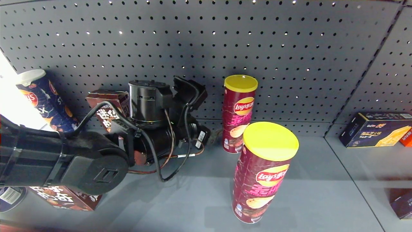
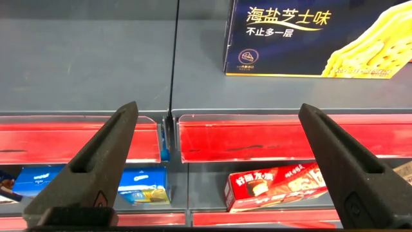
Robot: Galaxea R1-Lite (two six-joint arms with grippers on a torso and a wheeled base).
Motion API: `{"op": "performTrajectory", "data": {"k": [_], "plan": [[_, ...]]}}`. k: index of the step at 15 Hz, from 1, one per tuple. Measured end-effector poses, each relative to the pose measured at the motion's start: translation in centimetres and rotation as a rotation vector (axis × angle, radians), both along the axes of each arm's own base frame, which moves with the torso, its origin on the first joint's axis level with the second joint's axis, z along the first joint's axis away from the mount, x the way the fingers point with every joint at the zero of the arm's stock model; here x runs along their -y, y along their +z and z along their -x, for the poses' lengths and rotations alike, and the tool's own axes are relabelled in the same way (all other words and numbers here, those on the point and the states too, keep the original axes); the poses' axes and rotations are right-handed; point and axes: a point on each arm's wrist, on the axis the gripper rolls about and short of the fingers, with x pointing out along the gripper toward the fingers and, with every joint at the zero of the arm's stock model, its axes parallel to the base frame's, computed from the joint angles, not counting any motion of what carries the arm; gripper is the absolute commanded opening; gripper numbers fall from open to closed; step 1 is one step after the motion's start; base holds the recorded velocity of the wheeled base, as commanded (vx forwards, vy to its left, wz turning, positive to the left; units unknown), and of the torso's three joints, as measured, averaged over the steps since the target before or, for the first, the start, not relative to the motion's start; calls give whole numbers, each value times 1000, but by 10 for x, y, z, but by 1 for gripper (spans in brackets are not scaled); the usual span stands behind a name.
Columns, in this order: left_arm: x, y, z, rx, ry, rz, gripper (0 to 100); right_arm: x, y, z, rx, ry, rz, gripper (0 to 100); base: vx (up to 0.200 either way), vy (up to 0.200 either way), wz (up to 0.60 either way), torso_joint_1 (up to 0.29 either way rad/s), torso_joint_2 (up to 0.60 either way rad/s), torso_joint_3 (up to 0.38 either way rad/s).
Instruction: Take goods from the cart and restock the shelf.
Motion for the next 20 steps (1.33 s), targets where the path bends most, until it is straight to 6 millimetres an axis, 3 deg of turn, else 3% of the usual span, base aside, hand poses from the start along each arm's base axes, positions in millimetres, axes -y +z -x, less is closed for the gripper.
{"op": "performTrajectory", "data": {"k": [12,16,20], "plan": [[6,-13,-15,-18,22,-15,100,0,0,0,0,0,0,100,0,0,0,0,0,0],[-3,15,3,37,23,20,100,0,0,0,0,0,0,100,0,0,0,0,0,0],[-24,49,44,65,23,36,100,0,0,0,0,0,0,100,0,0,0,0,0,0]]}}
